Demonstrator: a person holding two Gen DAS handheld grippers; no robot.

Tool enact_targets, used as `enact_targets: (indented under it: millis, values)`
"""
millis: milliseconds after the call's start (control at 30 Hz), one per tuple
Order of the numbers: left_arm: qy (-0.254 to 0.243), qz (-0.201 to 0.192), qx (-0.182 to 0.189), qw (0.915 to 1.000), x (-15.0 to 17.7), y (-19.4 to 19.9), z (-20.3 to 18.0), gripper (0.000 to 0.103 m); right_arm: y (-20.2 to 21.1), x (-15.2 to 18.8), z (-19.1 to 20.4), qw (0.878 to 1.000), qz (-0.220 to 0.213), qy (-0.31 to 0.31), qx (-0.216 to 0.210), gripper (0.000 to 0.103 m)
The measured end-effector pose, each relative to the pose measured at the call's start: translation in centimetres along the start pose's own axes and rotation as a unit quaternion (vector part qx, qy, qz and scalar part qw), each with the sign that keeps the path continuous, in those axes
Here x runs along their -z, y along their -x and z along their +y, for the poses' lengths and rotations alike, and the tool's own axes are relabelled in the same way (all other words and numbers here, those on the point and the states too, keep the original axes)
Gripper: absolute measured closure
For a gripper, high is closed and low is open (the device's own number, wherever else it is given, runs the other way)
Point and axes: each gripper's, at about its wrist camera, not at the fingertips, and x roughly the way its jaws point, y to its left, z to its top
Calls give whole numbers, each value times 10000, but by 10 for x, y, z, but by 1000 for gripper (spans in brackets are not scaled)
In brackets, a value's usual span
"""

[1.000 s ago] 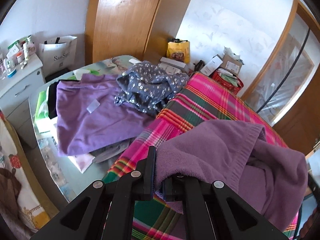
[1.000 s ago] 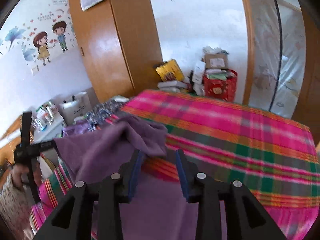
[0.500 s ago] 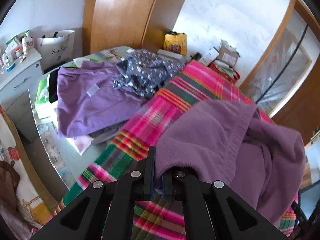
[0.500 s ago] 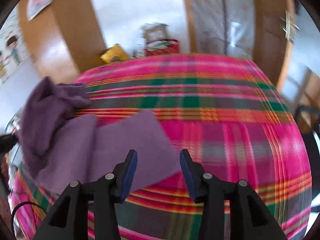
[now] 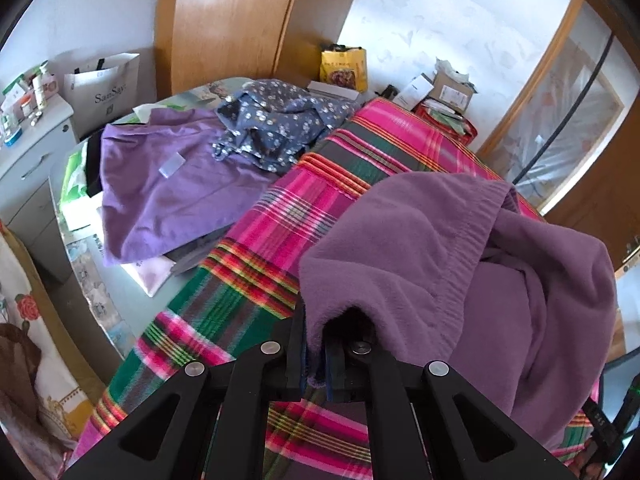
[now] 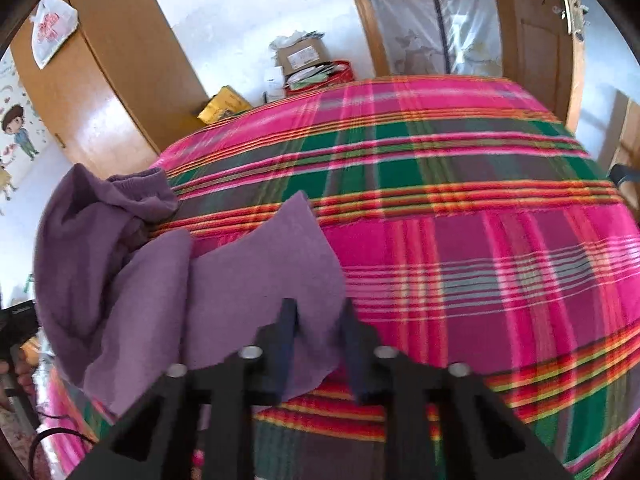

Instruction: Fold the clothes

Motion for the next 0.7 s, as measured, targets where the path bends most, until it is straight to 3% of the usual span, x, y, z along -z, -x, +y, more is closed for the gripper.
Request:
enact_targets:
  millis: [233, 433, 700]
  values:
    - [56, -96, -13, 9999, -1, 2, -3, 97, 36, 0, 6, 9988, -462, 51, -167, 90]
    - [230, -187, -21, 9996, -2, 9, 6, 98, 80, 1, 0, 9953, -963, 63, 92, 90]
    - [257, -257, -7, 9993, -2, 17, 9, 98, 128, 9, -45, 9871, -1363, -401, 743, 90]
